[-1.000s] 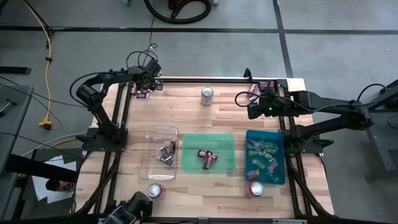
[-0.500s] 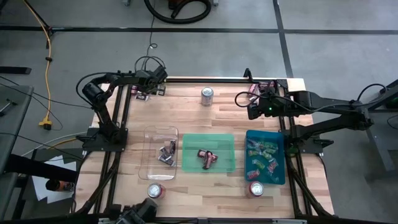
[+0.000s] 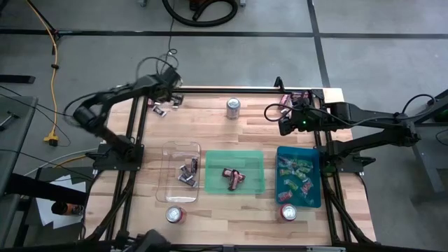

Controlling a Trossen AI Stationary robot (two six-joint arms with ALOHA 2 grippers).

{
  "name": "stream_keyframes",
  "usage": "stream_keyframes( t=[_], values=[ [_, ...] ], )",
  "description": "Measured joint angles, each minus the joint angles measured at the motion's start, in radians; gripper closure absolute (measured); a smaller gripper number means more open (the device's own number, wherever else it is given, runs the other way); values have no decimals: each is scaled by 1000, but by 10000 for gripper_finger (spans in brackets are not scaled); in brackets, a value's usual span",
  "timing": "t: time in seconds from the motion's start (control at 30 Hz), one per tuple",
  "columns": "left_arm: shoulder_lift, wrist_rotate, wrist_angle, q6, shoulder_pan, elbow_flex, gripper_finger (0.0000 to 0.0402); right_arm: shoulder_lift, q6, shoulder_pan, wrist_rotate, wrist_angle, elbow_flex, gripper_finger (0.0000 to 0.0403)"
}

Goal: Organize candy in baskets
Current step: Put the brown chocolate bar into the green bin

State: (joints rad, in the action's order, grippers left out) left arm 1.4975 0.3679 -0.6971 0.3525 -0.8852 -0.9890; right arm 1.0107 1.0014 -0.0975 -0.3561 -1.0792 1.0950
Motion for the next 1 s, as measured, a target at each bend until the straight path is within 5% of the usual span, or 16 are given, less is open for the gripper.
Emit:
stream_keyframes(
  t=[0.23,0.47,1.0],
  values=[
    [-290,-252,19,-49,30,0,401,0,-15,0,-11,1,0,165],
    [-407,-405,112,-16,239,0,401,0,-15,0,-14,1,0,165],
    [-150,-478,647,9,818,0,401,0,-15,0,20,13,0,165]
  ],
)
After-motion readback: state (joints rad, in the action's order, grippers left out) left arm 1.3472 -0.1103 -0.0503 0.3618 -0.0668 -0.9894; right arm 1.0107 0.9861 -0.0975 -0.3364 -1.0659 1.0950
